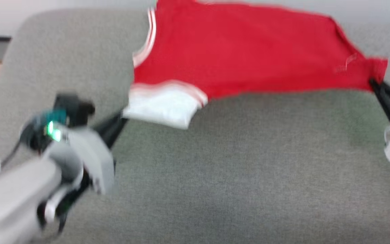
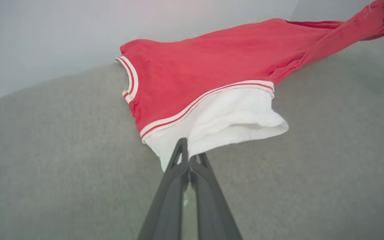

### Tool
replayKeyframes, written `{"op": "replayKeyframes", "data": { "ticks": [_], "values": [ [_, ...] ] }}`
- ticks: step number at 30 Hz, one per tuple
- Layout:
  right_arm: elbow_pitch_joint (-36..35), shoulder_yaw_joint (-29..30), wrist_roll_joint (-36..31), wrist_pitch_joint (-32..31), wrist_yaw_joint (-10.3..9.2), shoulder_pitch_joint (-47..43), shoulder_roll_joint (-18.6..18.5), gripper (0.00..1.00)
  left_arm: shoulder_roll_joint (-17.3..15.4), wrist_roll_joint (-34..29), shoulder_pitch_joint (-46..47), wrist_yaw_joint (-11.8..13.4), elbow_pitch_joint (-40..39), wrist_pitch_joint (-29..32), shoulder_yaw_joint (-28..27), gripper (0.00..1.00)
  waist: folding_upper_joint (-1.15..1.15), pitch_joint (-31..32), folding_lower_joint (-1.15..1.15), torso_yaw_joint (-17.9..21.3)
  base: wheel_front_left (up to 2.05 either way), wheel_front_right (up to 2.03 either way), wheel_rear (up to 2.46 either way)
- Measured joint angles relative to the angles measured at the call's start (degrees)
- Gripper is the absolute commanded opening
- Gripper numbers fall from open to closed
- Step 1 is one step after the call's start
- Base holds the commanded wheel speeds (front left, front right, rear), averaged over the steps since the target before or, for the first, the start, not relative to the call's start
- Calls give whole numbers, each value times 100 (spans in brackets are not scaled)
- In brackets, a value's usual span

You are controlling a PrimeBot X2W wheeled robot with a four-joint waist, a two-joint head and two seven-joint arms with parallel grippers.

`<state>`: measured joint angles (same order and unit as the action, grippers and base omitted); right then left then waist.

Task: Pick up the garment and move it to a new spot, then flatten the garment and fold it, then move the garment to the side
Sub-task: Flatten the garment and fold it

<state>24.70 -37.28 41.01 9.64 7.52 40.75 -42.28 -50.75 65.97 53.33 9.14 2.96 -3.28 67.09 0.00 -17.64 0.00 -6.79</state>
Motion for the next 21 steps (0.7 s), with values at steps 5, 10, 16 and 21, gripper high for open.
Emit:
{"op": "replayKeyframes", "data": {
  "ticks": [5, 10, 16, 21],
  "values": [
    [-616, 191, 242, -127, 0, -1067, -314, 0, -705, 325, -971, 823, -1199, 18, 183, 0, 0, 470, 0, 26, 0, 0, 0],
    [-1191, 282, 606, -490, 0, -2196, -554, 0, -1127, 692, -1767, 1477, -1992, -70, 307, 0, 0, 857, 0, 64, 0, 0, 0],
    [-1808, 444, 1021, -860, 0, -3276, -788, 0, -1302, 1334, -2709, 2083, -2544, -278, 397, 0, 0, 1182, 0, 102, 0, 0, 0],
    [-2109, 558, 1252, -1185, 0, -4004, -972, 0, -1332, 1969, -3382, 2384, -2749, -480, 410, 0, 0, 1266, 0, 86, 0, 0, 0]
  ]
}}
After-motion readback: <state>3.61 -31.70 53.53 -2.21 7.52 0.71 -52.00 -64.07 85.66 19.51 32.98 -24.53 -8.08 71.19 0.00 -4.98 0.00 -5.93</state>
